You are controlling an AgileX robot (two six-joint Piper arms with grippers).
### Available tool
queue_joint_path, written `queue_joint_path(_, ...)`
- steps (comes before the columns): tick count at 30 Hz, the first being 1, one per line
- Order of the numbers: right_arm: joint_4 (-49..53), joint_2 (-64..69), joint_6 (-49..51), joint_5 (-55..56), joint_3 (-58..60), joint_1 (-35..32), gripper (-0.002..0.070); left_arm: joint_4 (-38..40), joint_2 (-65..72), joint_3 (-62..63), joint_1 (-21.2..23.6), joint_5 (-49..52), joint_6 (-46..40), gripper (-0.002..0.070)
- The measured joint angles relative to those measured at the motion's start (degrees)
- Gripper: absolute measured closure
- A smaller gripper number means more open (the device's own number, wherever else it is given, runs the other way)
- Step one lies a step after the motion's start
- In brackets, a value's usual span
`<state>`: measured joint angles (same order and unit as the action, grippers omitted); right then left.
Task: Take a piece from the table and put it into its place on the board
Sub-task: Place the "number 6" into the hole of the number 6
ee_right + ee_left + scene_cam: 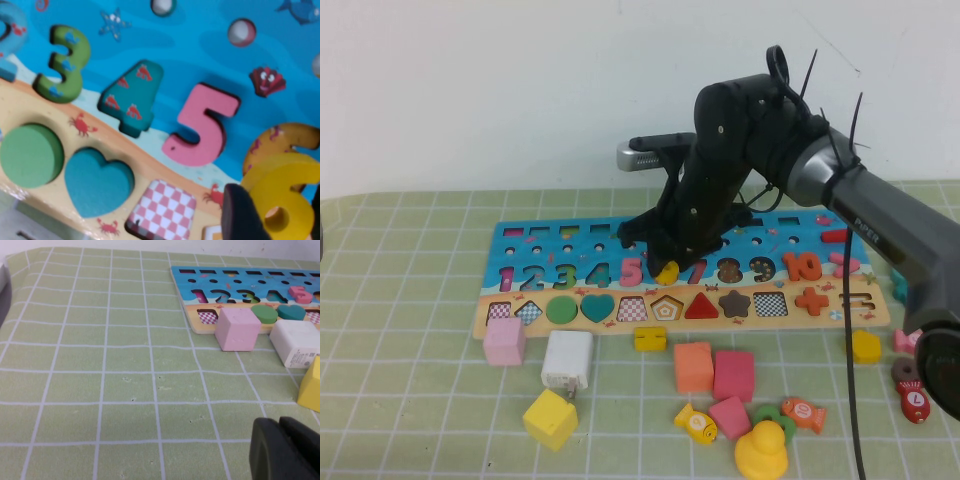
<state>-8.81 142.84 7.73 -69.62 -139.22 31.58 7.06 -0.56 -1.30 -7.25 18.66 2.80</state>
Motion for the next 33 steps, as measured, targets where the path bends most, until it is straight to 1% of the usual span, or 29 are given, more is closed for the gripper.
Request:
queue_joint_path(11,1.0,0.02,2.62,1.91,0.0,0.0,0.0407,0.0,0.0,0.0,0.0,0.0,-0.13,0.0676)
queue_joint_path(33,1.39,1.37,2.86,1.91,0.0,0.0,0.0407,0.0,0.0,0.0,0.0,0.0,-0.13,0.0676)
